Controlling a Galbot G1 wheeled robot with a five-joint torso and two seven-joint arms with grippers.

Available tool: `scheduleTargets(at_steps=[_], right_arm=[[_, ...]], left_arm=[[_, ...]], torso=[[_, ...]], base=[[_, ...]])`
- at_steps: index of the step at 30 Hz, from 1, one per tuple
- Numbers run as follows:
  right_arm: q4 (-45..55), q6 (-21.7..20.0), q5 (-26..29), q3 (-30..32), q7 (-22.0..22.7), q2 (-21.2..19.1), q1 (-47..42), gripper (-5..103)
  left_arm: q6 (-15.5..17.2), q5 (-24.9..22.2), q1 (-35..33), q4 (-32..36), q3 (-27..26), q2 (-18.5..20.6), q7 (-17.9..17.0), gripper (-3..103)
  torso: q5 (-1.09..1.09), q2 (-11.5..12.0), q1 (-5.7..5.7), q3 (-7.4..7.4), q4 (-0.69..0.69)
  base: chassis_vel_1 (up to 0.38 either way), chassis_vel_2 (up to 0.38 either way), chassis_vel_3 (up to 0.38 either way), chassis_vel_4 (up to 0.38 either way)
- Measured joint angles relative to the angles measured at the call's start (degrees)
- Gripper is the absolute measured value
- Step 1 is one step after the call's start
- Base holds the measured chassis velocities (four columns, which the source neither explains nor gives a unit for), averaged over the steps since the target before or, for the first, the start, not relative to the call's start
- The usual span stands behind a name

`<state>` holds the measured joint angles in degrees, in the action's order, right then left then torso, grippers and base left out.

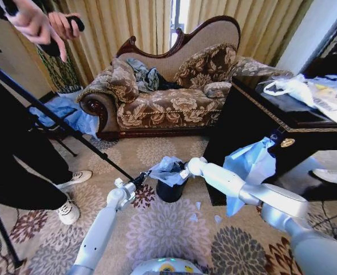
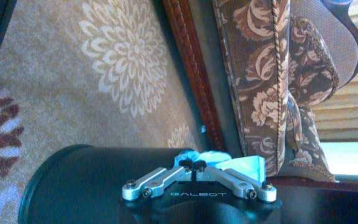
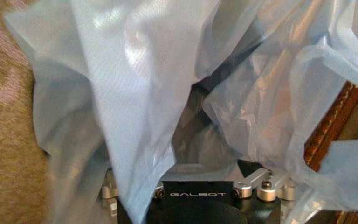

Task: Place a garbage bag over the trash bin.

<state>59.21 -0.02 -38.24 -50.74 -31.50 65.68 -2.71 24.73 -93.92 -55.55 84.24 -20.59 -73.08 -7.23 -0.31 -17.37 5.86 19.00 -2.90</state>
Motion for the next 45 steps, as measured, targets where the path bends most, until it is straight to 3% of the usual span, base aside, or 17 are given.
scheduleTargets(at_steps=[2, 21, 34, 45], right_arm=[[1.7, -0.4, 1.4, -0.5, -0.4, -1.2, 0.1, 100], [5.1, -0.7, 4.2, -1.0, -0.9, -4.0, 2.4, 100], [8.5, -0.7, 4.7, -0.6, -1.2, -8.8, 2.5, 100], [6.7, 0.9, 2.6, 1.5, -1.4, -9.0, 0.2, 100]], left_arm=[[-0.4, 0.5, 0.8, -1.0, 0.6, 0.3, 0.2, 0], [-0.8, 1.3, 3.4, -2.4, 4.0, 1.6, -0.1, 0], [-0.8, 1.6, 4.6, -2.7, 6.5, 2.5, -1.1, 0], [-0.8, 3.0, 5.4, -4.4, 7.7, 2.6, -0.7, 0]], torso=[[0.02, 0.0, 0.0, 0.0, 0.01], [0.03, 0.0, 0.0, 0.01, 0.01], [0.03, 0.0, 0.0, 0.0, 0.02], [0.03, 0.0, 0.0, 0.0, 0.01]], base=[[0.0, 0.0, 0.0, 0.0], [0.0, 0.0, 0.0, 0.0], [0.0, 0.0, 0.0, 0.0], [0.0, 0.0, 0.0, 0.0]])
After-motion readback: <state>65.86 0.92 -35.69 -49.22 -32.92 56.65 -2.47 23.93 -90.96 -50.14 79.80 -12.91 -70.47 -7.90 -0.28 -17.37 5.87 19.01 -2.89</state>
